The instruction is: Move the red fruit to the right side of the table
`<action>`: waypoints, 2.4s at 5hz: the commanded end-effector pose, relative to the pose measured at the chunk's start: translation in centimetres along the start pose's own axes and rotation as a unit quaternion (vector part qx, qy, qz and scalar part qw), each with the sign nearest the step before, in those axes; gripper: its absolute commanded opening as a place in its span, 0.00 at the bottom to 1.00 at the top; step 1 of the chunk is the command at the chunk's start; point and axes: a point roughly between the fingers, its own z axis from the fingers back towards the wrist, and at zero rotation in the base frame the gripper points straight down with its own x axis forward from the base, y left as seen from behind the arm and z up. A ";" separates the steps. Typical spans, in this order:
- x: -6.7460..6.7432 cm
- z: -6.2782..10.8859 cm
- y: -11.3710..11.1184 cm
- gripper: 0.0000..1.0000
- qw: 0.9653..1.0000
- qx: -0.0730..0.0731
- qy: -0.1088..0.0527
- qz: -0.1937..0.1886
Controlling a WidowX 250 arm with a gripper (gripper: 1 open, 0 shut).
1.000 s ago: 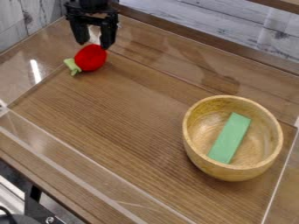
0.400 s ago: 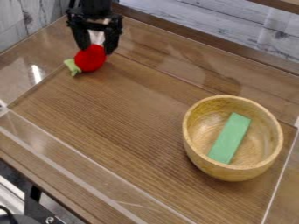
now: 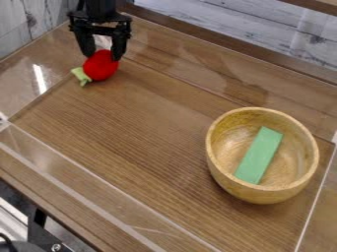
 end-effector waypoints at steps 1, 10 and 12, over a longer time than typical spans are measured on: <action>0.5 3.7 0.7 1.00 0.999 0.005 -0.044 -0.011; -3.0 3.7 -15.1 0.00 0.995 -0.023 -0.041 -0.087; -3.7 0.1 -15.2 0.00 0.990 -0.014 -0.025 -0.141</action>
